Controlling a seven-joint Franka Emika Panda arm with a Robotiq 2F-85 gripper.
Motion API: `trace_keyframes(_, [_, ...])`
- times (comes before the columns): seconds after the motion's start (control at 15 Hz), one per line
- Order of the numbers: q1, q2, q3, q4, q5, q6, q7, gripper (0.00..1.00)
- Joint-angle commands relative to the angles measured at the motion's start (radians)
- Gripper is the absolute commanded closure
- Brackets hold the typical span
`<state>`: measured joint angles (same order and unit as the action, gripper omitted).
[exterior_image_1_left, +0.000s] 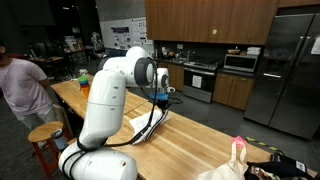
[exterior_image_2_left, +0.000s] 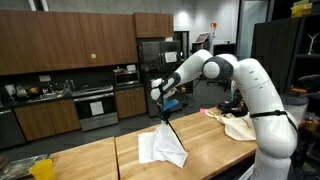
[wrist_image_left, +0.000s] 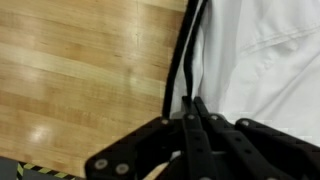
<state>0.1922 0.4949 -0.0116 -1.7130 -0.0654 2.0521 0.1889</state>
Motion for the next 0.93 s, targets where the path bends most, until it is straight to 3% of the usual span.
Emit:
trace_keyframes(0.0, [-0.015,0.0,0.018,0.002,-0.009,-0.003,0.006,0.97])
trace_keyframes(0.73, [-0.015,0.0,0.018,0.002,-0.009,-0.003,0.006,0.97])
trace_keyframes(0.8, [-0.015,0.0,0.018,0.002,-0.009,-0.003,0.006,0.72])
trace_keyframes(0.87, [-0.015,0.017,0.025,0.023,0.004,-0.014,0.006,0.71])
